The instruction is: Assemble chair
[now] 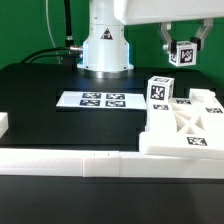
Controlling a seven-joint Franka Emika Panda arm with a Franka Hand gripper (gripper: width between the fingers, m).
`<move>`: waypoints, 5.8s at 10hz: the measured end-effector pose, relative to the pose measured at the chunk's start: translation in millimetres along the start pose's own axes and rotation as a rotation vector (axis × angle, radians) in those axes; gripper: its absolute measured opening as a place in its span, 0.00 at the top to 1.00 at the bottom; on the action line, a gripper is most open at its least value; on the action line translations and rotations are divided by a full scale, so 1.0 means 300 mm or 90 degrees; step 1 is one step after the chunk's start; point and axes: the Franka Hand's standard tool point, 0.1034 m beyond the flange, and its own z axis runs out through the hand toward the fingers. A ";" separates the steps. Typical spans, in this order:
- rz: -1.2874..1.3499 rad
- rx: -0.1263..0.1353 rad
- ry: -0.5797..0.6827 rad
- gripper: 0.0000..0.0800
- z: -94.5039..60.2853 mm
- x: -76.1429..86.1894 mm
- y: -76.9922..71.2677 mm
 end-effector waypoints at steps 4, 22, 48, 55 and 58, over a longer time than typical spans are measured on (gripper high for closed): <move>-0.026 -0.018 -0.001 0.64 0.004 0.114 0.008; -0.009 -0.021 -0.001 0.64 0.137 0.165 -0.042; 0.906 0.025 0.036 0.64 0.140 0.194 -0.062; 0.654 0.018 0.042 0.19 0.129 0.202 -0.076; 0.515 0.009 0.042 0.19 0.133 0.199 -0.069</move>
Offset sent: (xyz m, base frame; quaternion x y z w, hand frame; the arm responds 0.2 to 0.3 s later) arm 0.0000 0.0000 0.0000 0.0000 0.0000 0.0000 1.0000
